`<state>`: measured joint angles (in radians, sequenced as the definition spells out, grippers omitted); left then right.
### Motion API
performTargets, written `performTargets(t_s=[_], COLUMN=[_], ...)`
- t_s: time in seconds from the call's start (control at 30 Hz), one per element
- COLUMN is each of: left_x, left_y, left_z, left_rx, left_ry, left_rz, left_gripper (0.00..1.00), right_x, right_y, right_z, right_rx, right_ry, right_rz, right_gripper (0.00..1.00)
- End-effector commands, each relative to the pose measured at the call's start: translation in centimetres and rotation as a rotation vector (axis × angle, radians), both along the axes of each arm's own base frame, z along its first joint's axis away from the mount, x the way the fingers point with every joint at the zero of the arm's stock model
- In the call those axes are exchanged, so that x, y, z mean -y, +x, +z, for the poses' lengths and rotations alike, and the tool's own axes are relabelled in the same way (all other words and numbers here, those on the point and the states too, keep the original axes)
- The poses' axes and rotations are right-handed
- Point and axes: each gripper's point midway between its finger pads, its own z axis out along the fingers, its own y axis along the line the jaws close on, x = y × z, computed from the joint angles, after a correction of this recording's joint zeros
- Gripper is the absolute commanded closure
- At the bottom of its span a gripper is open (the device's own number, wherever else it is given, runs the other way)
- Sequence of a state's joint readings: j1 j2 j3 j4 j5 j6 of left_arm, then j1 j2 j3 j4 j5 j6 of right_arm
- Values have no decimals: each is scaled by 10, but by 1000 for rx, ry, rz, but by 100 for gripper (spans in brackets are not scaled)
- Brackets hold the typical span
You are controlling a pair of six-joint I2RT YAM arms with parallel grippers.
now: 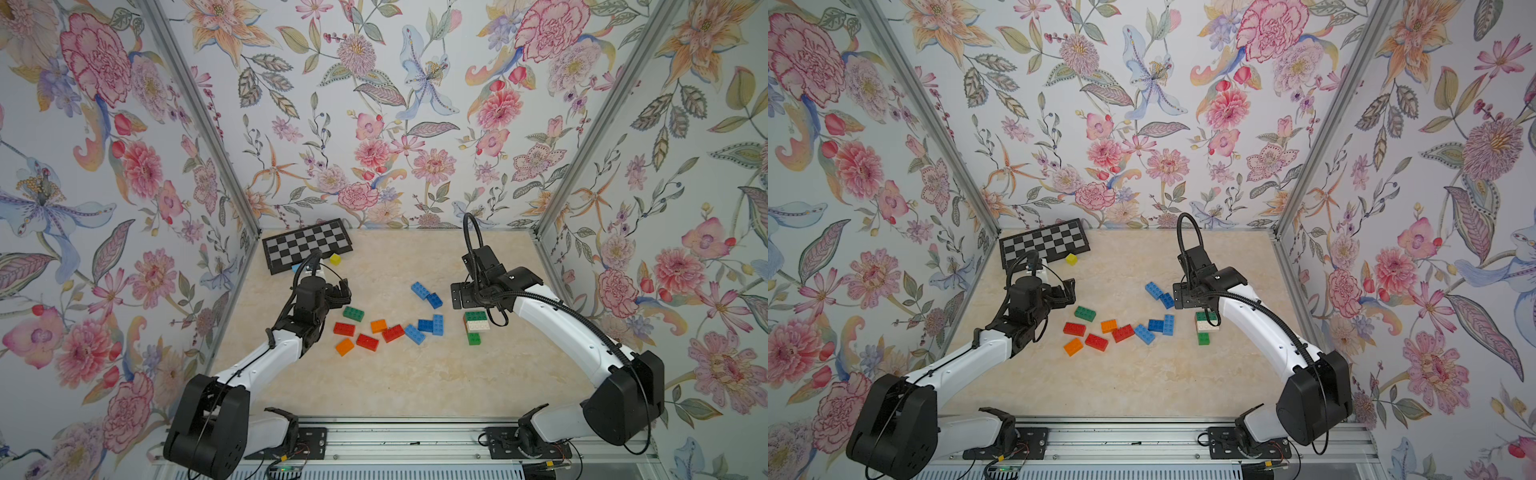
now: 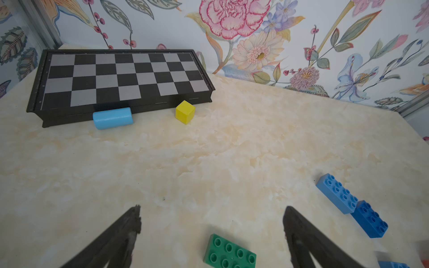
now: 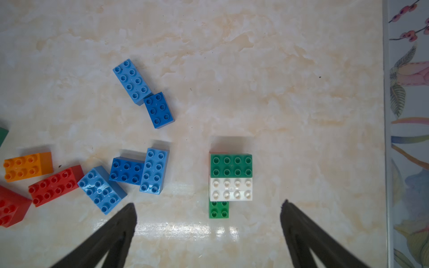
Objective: Assemble a rectangle with lego
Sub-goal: Assemble the lego brick with the lego brick, then pick up the lego brick from the center of the board.
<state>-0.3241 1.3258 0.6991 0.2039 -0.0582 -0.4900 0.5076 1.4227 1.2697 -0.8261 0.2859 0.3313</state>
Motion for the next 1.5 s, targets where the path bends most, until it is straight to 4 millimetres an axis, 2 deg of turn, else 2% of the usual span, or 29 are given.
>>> performTargets(t_s=[0.0,0.13,0.2,0.3,0.47,0.73,1.03,1.27,1.37,1.47], left_x=[3,12,16,25,42,63,58,56,57,54], left_y=[-4,6,11,18,23,10,-14,-22,-24,-29], left_z=[-37,-60,-80,-97,-118,-124,-144,-150,-150,-150], left_rx=[-177,-273,-334,-383,-436,-449,-523,-567,-578,-592], left_ry=[174,274,320,369,406,348,373,386,386,392], left_rz=[-93,-188,-232,-288,-360,-460,-476,-469,-469,-459], left_gripper=[4,5,6,6,7,7,9,17,28,28], right_x=[17,24,27,30,34,37,36,37,37,38], right_y=[-10,-15,-17,-18,-19,-21,-21,-22,-22,-22], right_z=[4,7,9,12,16,13,14,15,16,16], right_rx=[26,51,64,84,105,103,106,110,113,114], right_ry=[-31,-31,-35,-33,-31,-44,-38,-39,-40,-42], right_rz=[-77,-108,-120,-135,-145,-149,-147,-148,-147,-150], right_gripper=[0,0,0,0,0,0,0,0,0,0])
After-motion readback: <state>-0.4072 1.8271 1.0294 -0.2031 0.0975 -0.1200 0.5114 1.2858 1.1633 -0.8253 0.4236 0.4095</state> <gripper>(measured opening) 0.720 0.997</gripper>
